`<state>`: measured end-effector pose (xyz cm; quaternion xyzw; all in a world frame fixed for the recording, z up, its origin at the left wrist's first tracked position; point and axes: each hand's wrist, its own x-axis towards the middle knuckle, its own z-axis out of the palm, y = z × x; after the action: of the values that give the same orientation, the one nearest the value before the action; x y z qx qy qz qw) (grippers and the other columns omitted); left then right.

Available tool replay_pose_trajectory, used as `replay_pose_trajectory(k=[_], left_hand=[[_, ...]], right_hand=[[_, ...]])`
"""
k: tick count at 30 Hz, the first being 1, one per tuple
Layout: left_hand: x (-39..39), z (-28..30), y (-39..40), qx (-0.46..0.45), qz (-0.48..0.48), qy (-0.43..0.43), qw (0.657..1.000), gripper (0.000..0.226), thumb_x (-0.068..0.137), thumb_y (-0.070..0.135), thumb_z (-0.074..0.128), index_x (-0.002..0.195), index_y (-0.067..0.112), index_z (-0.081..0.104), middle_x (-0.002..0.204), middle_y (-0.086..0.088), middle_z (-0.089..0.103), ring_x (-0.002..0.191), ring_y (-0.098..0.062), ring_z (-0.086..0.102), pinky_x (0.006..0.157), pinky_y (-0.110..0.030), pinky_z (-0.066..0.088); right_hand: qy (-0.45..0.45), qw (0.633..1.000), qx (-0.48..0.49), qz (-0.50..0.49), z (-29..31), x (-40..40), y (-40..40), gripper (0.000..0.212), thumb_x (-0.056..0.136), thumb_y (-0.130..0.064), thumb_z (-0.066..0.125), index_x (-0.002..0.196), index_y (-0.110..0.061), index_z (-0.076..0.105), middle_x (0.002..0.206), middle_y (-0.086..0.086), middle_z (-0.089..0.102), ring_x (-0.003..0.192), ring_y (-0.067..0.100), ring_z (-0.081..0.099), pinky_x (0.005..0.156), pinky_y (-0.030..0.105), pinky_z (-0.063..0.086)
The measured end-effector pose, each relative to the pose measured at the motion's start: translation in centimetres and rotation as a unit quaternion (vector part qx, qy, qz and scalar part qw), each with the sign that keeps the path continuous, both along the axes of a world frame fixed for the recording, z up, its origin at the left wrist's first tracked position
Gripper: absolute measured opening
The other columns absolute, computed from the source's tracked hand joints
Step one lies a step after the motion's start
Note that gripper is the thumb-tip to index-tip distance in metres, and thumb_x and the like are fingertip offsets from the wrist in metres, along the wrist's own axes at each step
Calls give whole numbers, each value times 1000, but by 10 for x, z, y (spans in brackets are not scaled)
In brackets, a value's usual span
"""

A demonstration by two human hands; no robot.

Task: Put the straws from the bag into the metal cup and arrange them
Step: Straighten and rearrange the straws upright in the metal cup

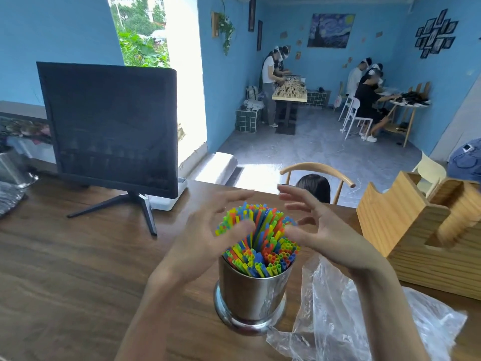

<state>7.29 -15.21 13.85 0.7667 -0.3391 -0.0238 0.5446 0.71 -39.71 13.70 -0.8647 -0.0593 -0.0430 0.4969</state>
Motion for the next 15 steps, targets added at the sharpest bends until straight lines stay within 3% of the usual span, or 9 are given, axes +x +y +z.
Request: replay_pose_trajectory(k=[2, 5, 8, 11, 13, 15], left_hand=[[-8, -3, 2, 93, -97, -13, 991, 74, 72, 59, 79, 139, 58, 47, 148, 35, 42, 144, 5, 34, 116, -33, 36], [-10, -10, 0, 165, -76, -89, 979, 93, 65, 62, 86, 143, 64, 35, 157, 40, 18, 151, 4, 15, 121, -48, 29], [-10, -16, -4, 110, -38, -79, 990, 102, 59, 57, 92, 143, 65, 34, 160, 37, 11, 152, 1, 15, 120, -48, 33], [-12, -27, -9, 58, 1, -53, 997, 115, 55, 48, 97, 145, 66, 28, 161, 35, 2, 150, 7, 15, 119, -38, 37], [-13, -34, -10, 23, 21, -20, 999, 124, 50, 46, 99, 146, 65, 23, 161, 32, 9, 146, 9, 24, 116, -31, 40], [-13, -38, -10, -25, 15, 27, 999, 129, 50, 38, 102, 149, 61, 22, 155, 31, 29, 140, 3, 40, 110, -29, 47]], right_hand=[[36, 993, -1, 111, -3, -3, -2, 99, 72, -57, 85, 152, -54, 27, 150, -33, 40, 138, -11, 39, 106, 15, 41], [75, 981, 61, 169, -8, -3, 2, 115, 72, -26, 88, 157, -50, 15, 155, -32, 32, 140, 0, 45, 111, 28, 46], [62, 981, 73, 166, -12, 1, 5, 127, 71, -14, 88, 159, -48, 3, 163, -19, 22, 140, 9, 49, 112, 39, 47], [50, 982, 86, 163, -16, 5, 7, 136, 71, 3, 87, 158, -48, -3, 160, -8, 32, 138, 17, 53, 110, 40, 49], [44, 981, 115, 149, -20, 8, 10, 136, 71, 10, 86, 158, -49, -1, 155, -1, 41, 133, 24, 58, 108, 46, 50], [35, 980, 141, 139, -22, 11, 12, 134, 71, 14, 83, 158, -48, 2, 151, 6, 46, 130, 30, 61, 106, 49, 51]])
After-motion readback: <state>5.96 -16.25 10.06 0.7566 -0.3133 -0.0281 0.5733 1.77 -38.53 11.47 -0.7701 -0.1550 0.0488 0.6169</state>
